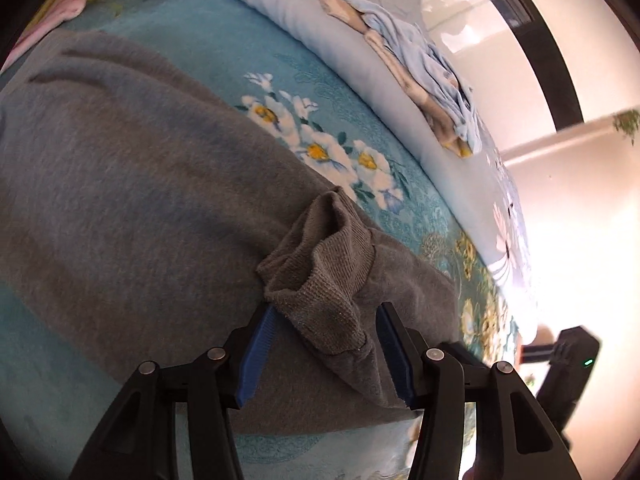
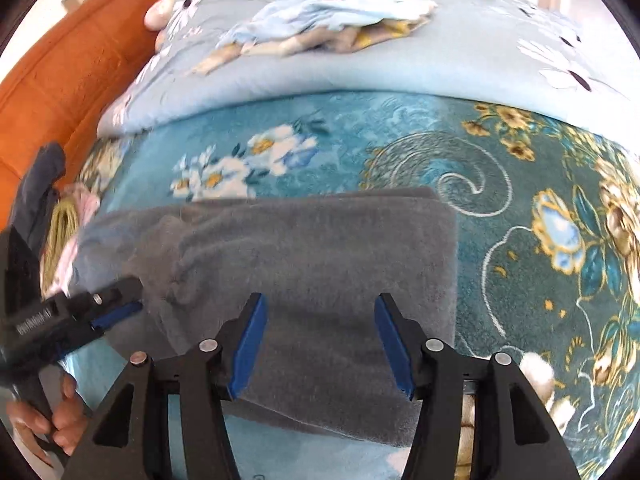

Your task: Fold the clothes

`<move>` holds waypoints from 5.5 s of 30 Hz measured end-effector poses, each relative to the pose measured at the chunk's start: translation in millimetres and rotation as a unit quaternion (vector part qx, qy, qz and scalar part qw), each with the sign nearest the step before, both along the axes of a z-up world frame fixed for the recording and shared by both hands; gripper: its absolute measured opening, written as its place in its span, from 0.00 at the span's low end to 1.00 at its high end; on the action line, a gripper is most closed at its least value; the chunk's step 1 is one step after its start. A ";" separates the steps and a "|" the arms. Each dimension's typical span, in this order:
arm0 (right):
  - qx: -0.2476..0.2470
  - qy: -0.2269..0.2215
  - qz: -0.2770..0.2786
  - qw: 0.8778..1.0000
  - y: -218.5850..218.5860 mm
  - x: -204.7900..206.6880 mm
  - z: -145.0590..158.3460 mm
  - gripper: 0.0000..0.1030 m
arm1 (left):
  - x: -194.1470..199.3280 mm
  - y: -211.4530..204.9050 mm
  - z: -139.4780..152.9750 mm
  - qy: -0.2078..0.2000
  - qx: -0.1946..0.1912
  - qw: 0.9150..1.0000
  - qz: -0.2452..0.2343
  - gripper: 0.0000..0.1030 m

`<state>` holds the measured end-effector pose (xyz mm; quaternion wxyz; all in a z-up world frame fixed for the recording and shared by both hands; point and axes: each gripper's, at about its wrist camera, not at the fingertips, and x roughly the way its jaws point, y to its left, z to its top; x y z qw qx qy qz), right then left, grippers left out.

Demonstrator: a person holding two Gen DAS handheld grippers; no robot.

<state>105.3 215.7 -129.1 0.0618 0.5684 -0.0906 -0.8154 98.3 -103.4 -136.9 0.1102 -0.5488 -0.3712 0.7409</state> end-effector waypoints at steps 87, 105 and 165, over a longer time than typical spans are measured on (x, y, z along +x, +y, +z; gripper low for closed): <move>-0.139 -0.004 0.111 0.984 -66.8 30.1 31.8 0.57 | 42.2 -26.8 -16.3 -0.030 0.058 0.994 0.084 0.63; -0.465 0.004 -0.030 0.885 -8.3 -66.9 40.5 0.08 | 42.6 -29.0 -15.0 -0.022 0.083 0.993 0.085 0.63; -0.405 0.014 -0.016 0.914 8.0 -39.5 65.3 0.08 | 32.0 -10.5 -17.1 -0.032 0.074 0.996 0.040 0.67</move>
